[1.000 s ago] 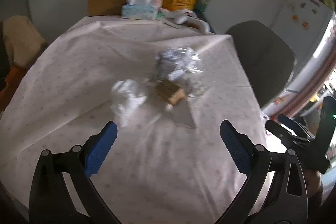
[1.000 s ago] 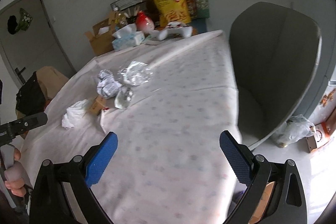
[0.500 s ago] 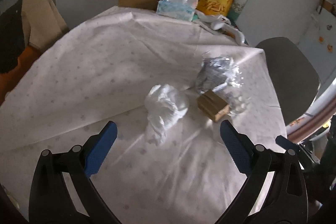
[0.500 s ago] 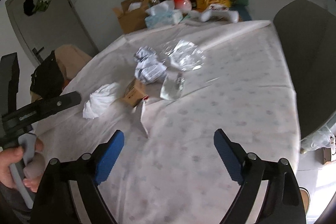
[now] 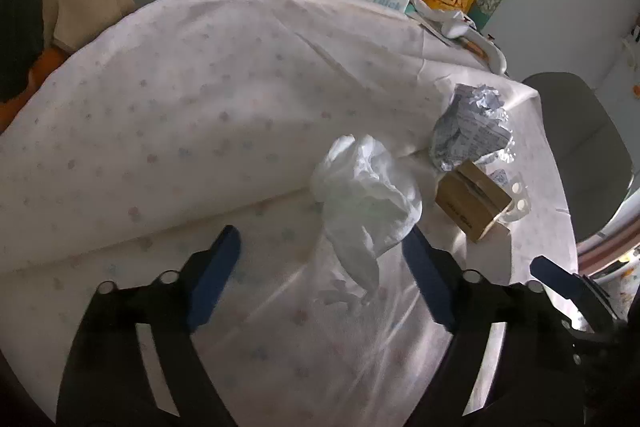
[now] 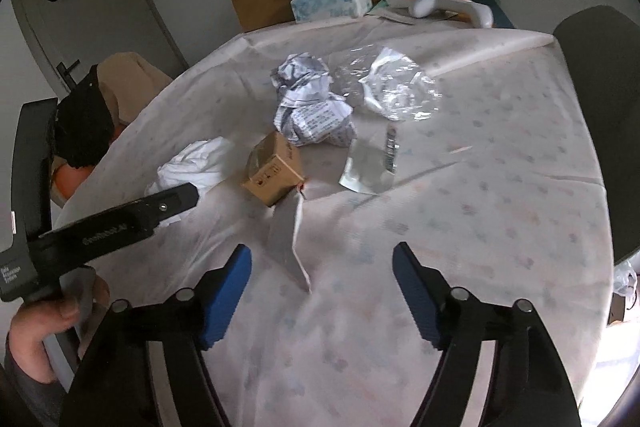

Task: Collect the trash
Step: 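Close left gripper on crumpled white tissue while right grips white-red strip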

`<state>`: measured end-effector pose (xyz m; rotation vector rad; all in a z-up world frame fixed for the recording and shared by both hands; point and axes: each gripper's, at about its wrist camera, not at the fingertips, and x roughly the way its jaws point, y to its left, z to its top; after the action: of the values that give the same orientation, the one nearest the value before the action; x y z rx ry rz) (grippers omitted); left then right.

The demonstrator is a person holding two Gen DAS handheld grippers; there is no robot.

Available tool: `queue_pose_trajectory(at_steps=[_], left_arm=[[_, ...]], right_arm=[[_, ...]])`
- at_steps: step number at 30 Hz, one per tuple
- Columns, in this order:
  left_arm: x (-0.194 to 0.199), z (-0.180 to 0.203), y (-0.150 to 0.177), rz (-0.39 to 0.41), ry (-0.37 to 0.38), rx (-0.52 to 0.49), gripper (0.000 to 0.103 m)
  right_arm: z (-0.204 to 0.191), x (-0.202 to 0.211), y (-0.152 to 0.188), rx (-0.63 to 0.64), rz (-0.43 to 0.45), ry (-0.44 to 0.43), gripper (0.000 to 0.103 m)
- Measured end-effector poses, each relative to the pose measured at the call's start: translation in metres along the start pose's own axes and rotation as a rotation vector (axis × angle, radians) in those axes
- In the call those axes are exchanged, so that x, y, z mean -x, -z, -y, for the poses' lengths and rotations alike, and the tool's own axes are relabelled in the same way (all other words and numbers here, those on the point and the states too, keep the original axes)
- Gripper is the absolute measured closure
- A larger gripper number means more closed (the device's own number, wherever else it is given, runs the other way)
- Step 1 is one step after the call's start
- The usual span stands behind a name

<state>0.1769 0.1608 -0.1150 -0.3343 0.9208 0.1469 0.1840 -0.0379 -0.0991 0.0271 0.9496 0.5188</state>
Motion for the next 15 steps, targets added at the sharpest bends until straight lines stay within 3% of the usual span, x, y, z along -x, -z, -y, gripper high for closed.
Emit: queue_pose_trajectory(at_steps=[1,3,5,7,10,15], left_arm=[[0.000,0.000,0.000,0.004,-0.011,-0.009,0.038],[0.001,-0.004,0.001,0.006,-0.003,0.000,0.075],[0.003,-0.010,0.002,-0.004,0.026,0.023,0.090],[0.010,-0.013,0.007,0.014,0.054,0.023,0.092],[0.024,-0.016,0.016,0.038,0.086,0.019,0.094],[0.052,-0.017,0.032,0.084,0.160,0.019,0.095]], right_arm=[[-0.001,-0.003,-0.001,0.004,-0.005,0.001,0.037],[-0.004,-0.010,-0.002,0.009,-0.023,-0.010,0.046],[-0.006,-0.014,-0.002,0.018,-0.035,-0.011,0.062],[-0.009,-0.014,-0.002,0.029,-0.039,-0.024,0.085],[-0.010,-0.008,0.002,0.029,-0.031,-0.048,0.093],[-0.012,0.009,0.014,0.015,-0.014,-0.085,0.095]])
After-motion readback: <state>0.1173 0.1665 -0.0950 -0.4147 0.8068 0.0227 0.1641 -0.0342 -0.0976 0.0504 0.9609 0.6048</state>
